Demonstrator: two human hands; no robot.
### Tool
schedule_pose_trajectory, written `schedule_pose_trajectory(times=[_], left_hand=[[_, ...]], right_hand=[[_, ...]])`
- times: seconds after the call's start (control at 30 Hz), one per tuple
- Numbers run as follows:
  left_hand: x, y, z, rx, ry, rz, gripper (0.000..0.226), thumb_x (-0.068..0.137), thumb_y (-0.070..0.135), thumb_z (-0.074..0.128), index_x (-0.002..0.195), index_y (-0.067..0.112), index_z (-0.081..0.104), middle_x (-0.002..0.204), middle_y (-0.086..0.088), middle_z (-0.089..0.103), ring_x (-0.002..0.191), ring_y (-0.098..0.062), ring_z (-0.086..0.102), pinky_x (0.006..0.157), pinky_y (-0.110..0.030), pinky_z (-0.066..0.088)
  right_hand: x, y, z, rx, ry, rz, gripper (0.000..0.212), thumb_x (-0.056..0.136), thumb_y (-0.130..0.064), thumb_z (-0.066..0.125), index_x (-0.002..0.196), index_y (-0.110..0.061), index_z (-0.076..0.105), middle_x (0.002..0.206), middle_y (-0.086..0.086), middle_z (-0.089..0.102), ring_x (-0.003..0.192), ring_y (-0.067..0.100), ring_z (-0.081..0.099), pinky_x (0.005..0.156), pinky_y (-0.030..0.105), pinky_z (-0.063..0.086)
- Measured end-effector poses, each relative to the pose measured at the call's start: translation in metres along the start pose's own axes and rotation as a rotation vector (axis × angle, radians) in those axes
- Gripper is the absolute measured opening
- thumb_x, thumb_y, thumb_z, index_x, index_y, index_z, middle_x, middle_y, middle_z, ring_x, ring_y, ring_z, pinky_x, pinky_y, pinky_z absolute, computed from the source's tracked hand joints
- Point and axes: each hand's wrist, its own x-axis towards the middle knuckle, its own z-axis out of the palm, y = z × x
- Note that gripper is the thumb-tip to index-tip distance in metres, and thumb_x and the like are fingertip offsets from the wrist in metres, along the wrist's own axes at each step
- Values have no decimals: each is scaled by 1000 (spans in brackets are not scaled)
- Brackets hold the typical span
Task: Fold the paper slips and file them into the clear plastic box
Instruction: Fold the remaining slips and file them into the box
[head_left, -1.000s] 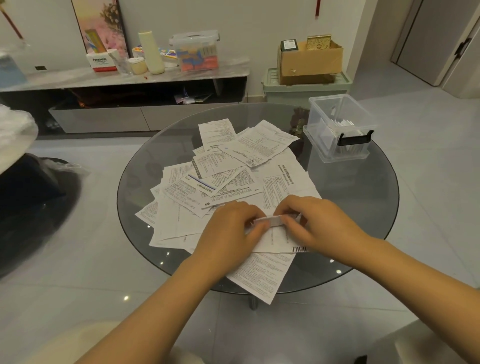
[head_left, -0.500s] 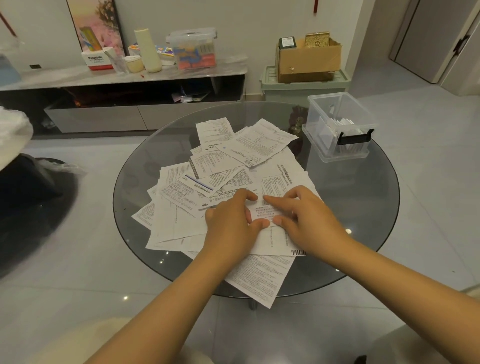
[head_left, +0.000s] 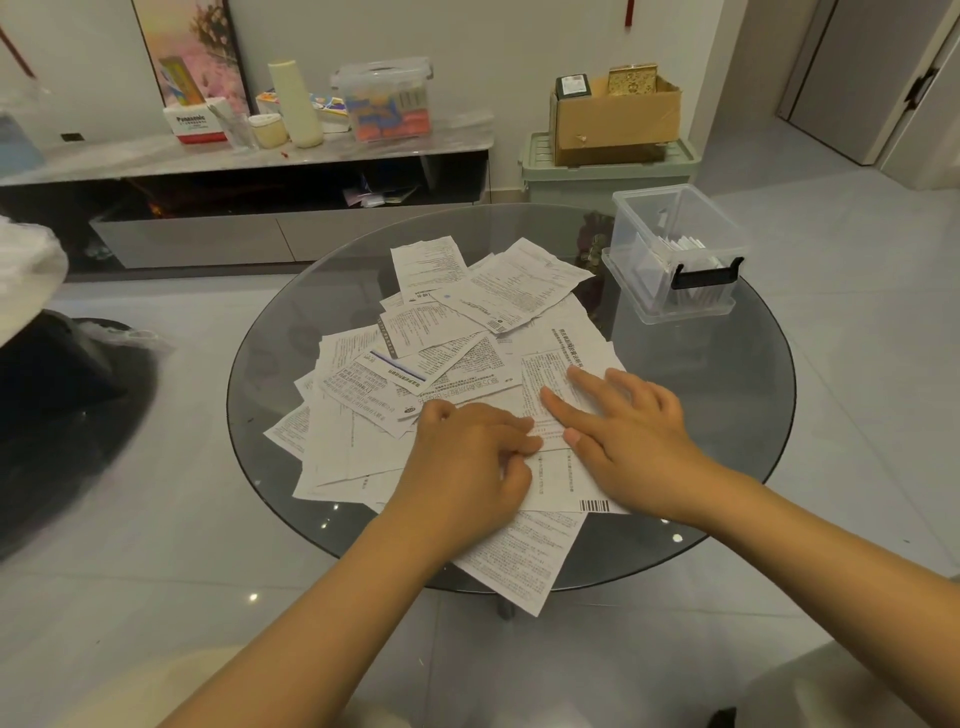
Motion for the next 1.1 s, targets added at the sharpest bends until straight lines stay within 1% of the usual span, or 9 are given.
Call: schedule_pose_trajectory(times=[0.17,0.3,0.4,0.6,0.67,0.73,0.8,0.93,1.1], left_hand=[[-5,-4,-4,-96,-24,-62,23,86,25,59,106,29,70,121,20,61,118,7,47,98,-14,11],[-5,-8,-1,-143,3,-123,25,84,39,64,108,32,68,116,20,63,116,-8,50,105,-21,20],[-2,-6,-2,-84,28,-71,28,85,38,65,112,30,66,111,17,64,106,-6,50,96,-17,21],[6,-2,-6,130,83,149,13,87,28,61,90,23,73,84,10,71,75,-9,62,79,-25,30],[8,1,-5,114,138,129,12,88,24,58,85,22,70,77,9,68,68,-11,59,74,-24,32],[10,9,-5,39,201,65,12,91,21,55,85,21,65,78,8,65,71,-13,55,73,-26,34],[11,14,-5,-133,195,-43,10,94,23,51,88,24,58,83,8,63,77,-14,55,72,-30,41],[16,23,-5,-530,165,-213,14,90,22,60,78,28,56,71,5,67,70,-14,66,69,-38,53],[23,33,-4,-678,161,-273,11,87,15,64,76,15,62,53,3,64,52,-8,63,59,-18,47]], right_hand=[[-1,4,-2,29,-41,-12,48,100,-41,15,146,-45,1,156,-12,-11,142,22,-10,112,38,-5],[-3,3,-3,1,-55,-28,52,99,-43,12,148,-36,-6,156,-8,-15,143,22,-13,113,39,-7],[-6,0,-3,25,-59,-37,55,98,-48,12,148,-35,-6,156,-8,-14,143,22,-12,113,40,-7],[-1,3,-3,47,111,-138,75,83,-67,10,146,-30,27,156,-6,10,140,20,1,105,29,-9],[-2,5,-4,101,234,-187,77,78,-66,15,130,-25,54,140,-6,45,131,20,26,99,24,2],[-3,7,-10,228,370,-160,50,88,-54,35,100,-22,70,105,-8,66,108,15,43,90,20,13],[-5,5,-17,364,404,-105,31,93,-35,49,74,-16,65,78,-4,63,85,13,45,77,22,28],[-11,5,-25,545,320,-47,31,93,-25,53,66,-9,58,66,3,59,62,17,49,55,22,34],[-9,14,-33,578,261,27,28,92,-23,55,73,-5,65,60,-7,61,58,4,54,50,16,38]])
